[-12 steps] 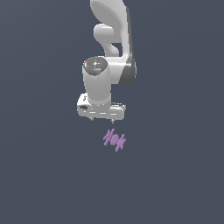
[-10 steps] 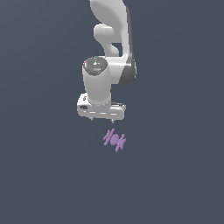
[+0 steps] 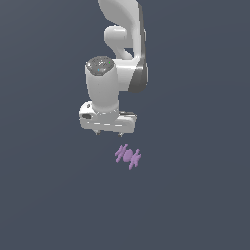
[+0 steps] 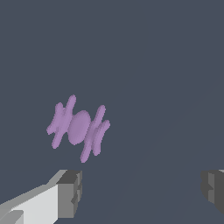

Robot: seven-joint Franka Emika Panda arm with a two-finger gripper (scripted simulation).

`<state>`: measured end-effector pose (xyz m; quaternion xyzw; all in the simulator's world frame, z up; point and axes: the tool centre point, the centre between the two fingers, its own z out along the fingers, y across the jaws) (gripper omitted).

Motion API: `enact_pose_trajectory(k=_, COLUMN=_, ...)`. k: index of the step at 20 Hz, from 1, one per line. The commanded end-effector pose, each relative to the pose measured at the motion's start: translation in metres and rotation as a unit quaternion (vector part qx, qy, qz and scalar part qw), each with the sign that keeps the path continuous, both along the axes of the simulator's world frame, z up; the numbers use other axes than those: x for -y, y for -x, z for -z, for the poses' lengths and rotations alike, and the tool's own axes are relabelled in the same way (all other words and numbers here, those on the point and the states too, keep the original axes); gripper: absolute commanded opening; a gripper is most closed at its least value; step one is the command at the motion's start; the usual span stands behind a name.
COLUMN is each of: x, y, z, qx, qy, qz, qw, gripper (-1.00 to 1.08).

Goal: Pick up the object and move it to a goal position.

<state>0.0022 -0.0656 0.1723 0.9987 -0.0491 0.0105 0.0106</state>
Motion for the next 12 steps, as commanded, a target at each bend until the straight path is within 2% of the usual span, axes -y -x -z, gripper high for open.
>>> enact_pose_trajectory(k=1, x=0.0009, y=-0.0005, z=-0.0011, qx=0.001, qy=0.001, qz=0.000, qw=1.0000, gripper=1.00)
enact_pose_trajectory(k=12, x=-0.0053, y=-0.0031, z=0.0086, qx=-0.003, qy=0.003, qz=-0.051, qw=0.9987, gripper=1.00)
